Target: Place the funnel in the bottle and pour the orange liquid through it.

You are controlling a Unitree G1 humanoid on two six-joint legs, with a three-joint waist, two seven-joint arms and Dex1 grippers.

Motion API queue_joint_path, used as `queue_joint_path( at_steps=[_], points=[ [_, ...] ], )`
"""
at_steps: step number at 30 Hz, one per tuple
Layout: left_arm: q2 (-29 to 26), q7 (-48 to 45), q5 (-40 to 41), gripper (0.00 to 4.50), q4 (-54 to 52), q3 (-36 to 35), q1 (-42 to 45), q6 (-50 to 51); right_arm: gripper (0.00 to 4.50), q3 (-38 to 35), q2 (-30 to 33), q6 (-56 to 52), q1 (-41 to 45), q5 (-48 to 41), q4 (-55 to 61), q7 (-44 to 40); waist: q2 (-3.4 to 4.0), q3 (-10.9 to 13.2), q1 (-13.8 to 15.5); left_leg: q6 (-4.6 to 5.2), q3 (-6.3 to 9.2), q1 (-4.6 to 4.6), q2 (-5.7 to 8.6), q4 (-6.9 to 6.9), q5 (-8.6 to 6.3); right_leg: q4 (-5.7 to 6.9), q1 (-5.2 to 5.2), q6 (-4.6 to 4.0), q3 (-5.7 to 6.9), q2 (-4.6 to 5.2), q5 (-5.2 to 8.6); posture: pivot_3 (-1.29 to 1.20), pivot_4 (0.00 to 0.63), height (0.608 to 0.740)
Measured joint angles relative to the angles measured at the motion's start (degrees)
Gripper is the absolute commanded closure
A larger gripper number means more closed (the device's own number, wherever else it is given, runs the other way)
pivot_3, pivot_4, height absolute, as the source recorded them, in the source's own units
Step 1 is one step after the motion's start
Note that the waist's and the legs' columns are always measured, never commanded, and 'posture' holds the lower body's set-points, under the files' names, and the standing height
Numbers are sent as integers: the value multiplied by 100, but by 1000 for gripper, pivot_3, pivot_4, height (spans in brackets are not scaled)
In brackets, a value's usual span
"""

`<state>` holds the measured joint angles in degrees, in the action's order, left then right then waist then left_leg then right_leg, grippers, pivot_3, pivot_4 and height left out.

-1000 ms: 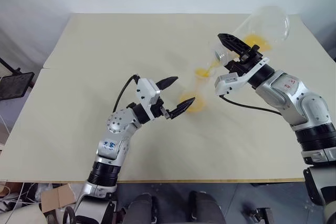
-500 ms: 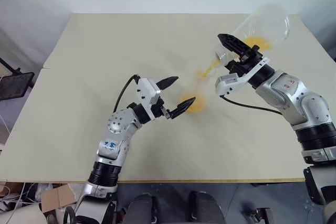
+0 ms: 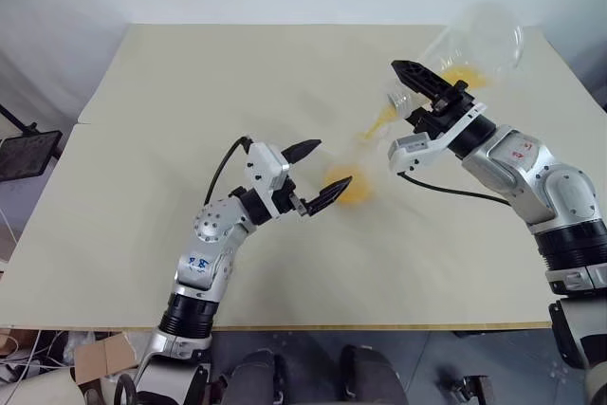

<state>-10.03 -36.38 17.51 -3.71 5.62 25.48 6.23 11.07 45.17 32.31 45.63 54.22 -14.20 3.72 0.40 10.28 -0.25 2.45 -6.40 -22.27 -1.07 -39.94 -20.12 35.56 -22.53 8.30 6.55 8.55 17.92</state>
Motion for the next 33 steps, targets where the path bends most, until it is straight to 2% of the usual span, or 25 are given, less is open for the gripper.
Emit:
queue_joint_path(
  at_steps=[33],
  points=[
    [124, 84, 0, 0, -12, 5, -38, -121, 1994, 204, 59, 33, 120, 138, -116, 263, 0, 0, 0, 0, 1, -1, 0, 0, 0, 0, 0, 0, 2, 0, 0, 0, 150, 740]
  ],
)
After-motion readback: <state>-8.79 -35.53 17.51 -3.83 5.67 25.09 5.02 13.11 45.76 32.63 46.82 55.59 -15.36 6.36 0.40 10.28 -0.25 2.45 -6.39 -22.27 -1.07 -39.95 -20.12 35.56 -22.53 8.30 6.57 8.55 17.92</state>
